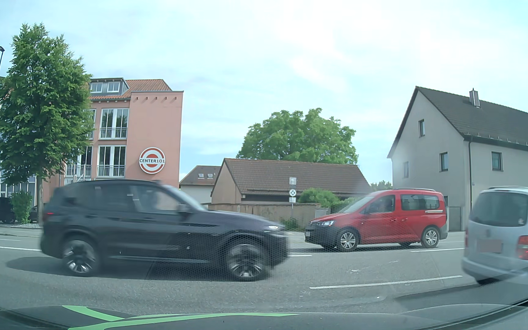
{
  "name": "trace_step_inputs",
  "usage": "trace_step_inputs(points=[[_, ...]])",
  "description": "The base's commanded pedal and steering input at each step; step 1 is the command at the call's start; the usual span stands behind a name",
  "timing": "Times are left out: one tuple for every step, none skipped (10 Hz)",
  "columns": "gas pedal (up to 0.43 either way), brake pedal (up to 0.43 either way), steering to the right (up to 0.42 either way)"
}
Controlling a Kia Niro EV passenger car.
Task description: Follow the waypoints while adhering to traffic rules and regulations
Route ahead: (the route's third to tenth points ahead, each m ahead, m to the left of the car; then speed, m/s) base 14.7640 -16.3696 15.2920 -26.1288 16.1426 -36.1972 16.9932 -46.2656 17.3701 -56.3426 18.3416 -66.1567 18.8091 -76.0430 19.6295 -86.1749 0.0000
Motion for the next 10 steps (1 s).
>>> trace_step_inputs(points=[[0.0,0.287,0.241],[0.0,0.287,0.242],[0.0,0.287,0.241],[0.0,0.287,0.241],[0.0,0.293,0.241],[0.0,0.293,0.241],[0.0,0.293,0.241],[0.0,0.293,0.241],[0.0,0.299,0.241],[0.0,0.305,0.241]])
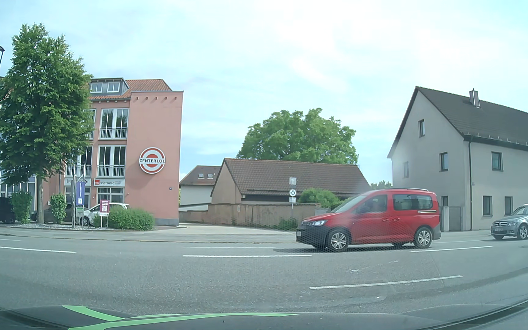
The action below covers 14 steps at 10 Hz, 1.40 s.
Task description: Follow the waypoints while adhering to traffic rules and regulations
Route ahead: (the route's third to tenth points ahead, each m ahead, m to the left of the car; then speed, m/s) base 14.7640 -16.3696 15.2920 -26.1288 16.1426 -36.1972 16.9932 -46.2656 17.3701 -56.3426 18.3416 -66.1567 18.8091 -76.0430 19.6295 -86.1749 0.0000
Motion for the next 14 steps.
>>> trace_step_inputs(points=[[0.0,0.311,0.241],[0.0,0.317,0.242],[0.0,0.335,0.241],[0.0,0.372,0.241],[0.0,0.421,0.241],[0.0,0.482,0.241],[0.0,0.494,0.241],[0.0,0.494,0.241],[0.0,0.5,0.241],[0.0,0.518,0.241],[0.0,0.518,0.241],[0.0,0.518,0.241],[0.0,0.518,0.241],[0.0,0.512,0.241]])
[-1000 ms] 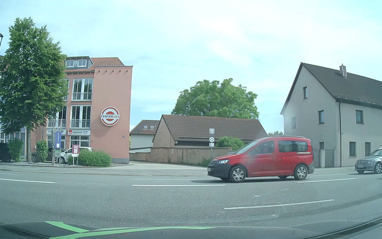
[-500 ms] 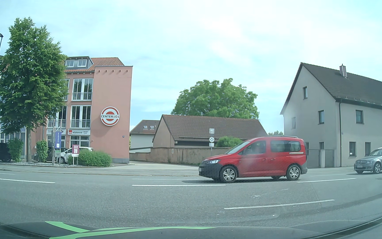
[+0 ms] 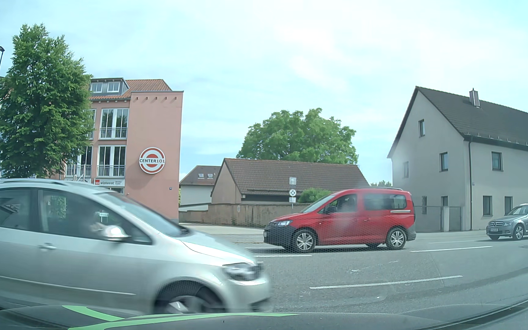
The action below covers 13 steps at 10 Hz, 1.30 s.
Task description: Follow the waypoints while adhering to traffic rules and regulations
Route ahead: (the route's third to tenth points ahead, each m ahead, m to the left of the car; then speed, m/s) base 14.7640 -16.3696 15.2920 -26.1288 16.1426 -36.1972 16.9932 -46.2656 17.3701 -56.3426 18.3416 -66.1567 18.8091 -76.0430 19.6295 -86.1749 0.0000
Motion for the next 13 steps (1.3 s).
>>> trace_step_inputs(points=[[0.0,0.506,0.241],[0.0,0.488,0.241],[0.0,0.476,0.241],[0.0,0.463,0.241],[0.0,0.433,0.241],[0.0,0.415,0.241],[0.0,0.402,0.241],[0.0,0.396,0.241],[0.0,0.396,0.241],[0.0,0.396,0.241],[0.0,0.396,0.241],[0.0,0.396,0.241],[0.0,0.396,0.241]])
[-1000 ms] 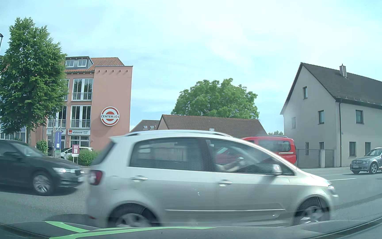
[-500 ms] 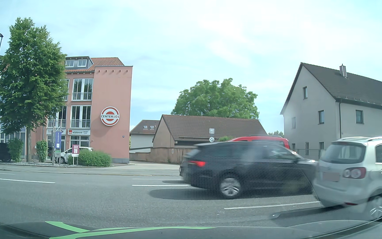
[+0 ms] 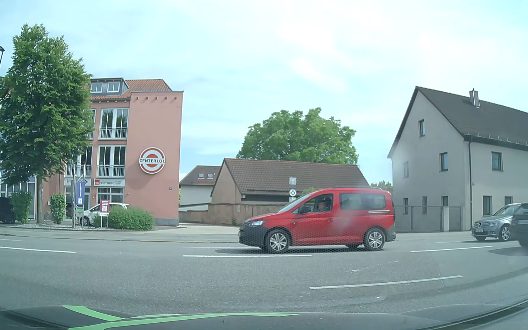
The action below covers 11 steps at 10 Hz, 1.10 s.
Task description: Follow the waypoints while adhering to traffic rules and regulations
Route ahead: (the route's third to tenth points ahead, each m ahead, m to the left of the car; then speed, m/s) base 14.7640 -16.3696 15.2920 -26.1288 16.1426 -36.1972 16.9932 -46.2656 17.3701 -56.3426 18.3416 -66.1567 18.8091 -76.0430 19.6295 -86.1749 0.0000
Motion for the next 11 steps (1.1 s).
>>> trace_step_inputs(points=[[0.0,0.396,0.241],[0.0,0.396,0.241],[0.0,0.396,0.241],[0.0,0.402,0.241],[0.0,0.396,0.241],[0.0,0.396,0.241],[0.0,0.396,0.241],[0.0,0.396,0.241],[0.0,0.396,0.241],[0.0,0.396,0.241],[0.0,0.396,0.241]])
